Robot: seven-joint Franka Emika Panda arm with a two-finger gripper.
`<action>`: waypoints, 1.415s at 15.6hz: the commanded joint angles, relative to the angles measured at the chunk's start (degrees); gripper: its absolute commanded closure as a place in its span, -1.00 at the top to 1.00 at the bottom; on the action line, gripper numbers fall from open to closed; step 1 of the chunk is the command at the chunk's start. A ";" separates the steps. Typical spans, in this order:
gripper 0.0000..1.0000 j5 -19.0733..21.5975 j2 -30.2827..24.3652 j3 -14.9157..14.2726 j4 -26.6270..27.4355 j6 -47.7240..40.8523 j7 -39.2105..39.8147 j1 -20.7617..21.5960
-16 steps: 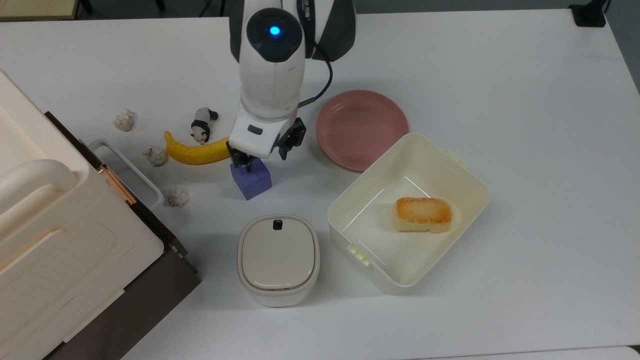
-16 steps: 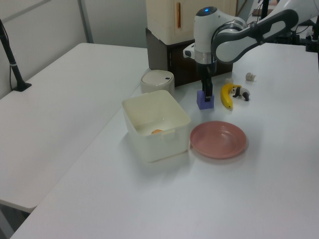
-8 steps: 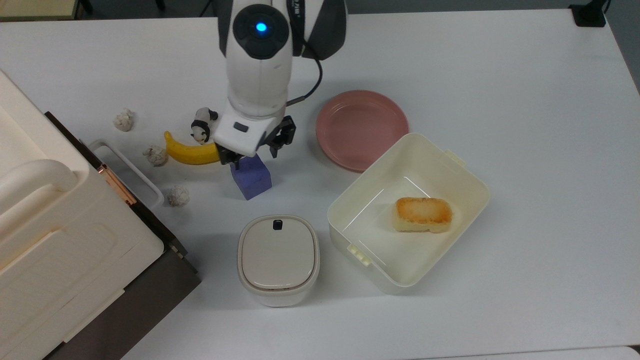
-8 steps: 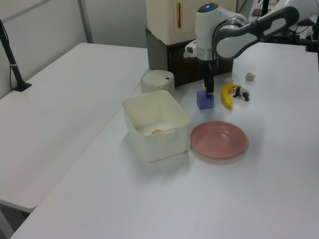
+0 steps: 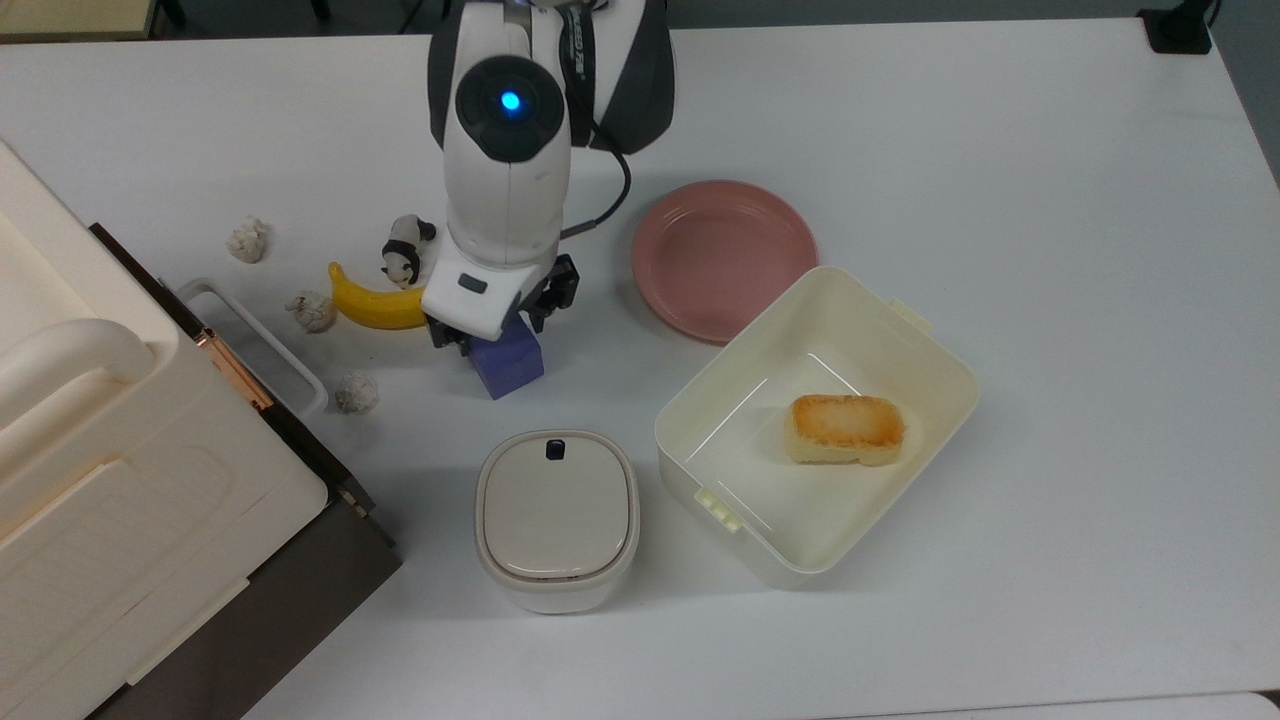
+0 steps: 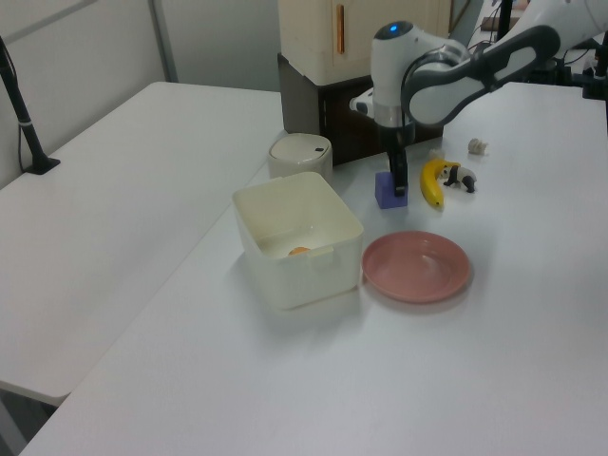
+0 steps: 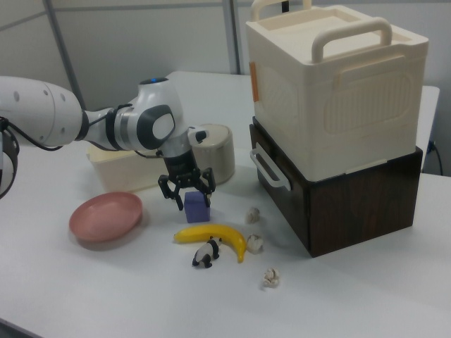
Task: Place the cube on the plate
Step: 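Carry the purple cube over and lower it onto the pink plate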
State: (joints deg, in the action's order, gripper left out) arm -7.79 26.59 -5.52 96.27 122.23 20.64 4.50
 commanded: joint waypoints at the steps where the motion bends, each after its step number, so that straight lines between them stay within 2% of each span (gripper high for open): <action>1: 0.36 -1.26 0.57 -0.19 0.15 0.90 -2.80 1.30; 3: 0.21 -1.26 0.48 -0.19 0.06 0.90 -2.71 1.30; 10: 0.17 -0.91 -3.90 0.33 0.15 -1.81 -2.97 2.00; 14: 0.20 -0.21 -5.05 0.33 0.15 -6.64 -4.20 6.65; 18: 0.28 1.10 -5.84 0.33 0.23 -10.78 -7.97 13.06; 22: 0.28 1.99 -5.84 0.33 0.41 -11.22 -13.33 19.65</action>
State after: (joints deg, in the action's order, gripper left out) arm -6.73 22.60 -4.42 95.06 112.34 11.26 19.51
